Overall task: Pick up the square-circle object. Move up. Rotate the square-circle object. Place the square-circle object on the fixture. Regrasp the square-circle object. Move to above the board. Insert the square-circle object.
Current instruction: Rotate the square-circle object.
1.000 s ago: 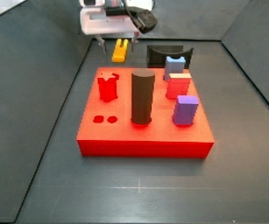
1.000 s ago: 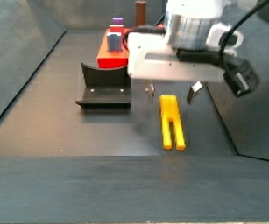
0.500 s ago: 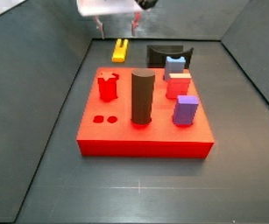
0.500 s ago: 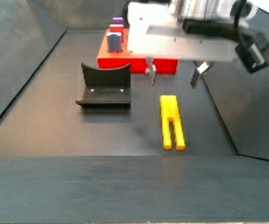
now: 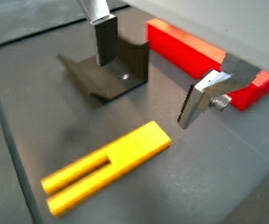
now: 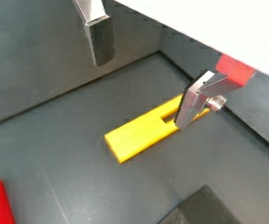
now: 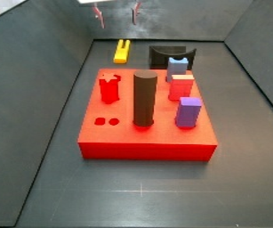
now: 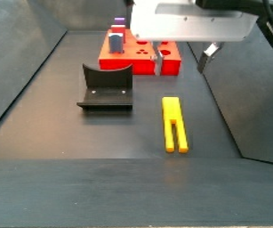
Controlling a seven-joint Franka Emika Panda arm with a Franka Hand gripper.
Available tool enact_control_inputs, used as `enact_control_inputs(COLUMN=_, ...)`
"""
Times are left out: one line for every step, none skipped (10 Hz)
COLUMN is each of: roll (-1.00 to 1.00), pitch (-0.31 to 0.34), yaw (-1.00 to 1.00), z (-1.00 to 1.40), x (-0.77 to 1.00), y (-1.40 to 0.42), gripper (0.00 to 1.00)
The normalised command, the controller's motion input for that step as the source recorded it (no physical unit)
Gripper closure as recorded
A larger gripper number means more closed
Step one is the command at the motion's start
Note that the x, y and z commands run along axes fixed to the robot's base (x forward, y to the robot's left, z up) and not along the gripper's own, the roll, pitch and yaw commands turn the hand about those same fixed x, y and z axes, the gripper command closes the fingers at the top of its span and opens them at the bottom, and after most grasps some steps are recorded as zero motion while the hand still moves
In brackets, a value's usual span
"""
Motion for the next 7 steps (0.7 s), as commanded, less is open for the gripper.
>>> enact_control_inputs(roll=0.00, pitch=-0.001, yaw=1.00, z=-0.19, x=0.05, y=0.00, gripper=0.00)
enact_control_inputs(roll=0.00, pitch=-0.001, yaw=1.00, z=-0.13, x=0.04, y=-0.01, gripper=0.00)
enact_control_inputs(roll=0.00, pitch=0.000, yaw=1.00, z=-0.06, x=0.03, y=0.00, gripper=0.00)
enact_control_inputs(roll=0.00, pitch=0.000, yaw=1.00, z=-0.05, x=0.03, y=0.00, gripper=0.00)
enact_control_inputs(roll=0.00, pitch=0.000, yaw=1.00, z=-0.05, x=0.03, y=0.00, gripper=0.00)
enact_control_inputs(roll=0.00, pitch=0.000, yaw=1.00, z=-0.04, x=0.03, y=0.00, gripper=0.00)
enact_control_inputs(roll=0.00, pitch=-0.001, yaw=1.00, z=-0.04, x=0.03, y=0.00, gripper=0.00)
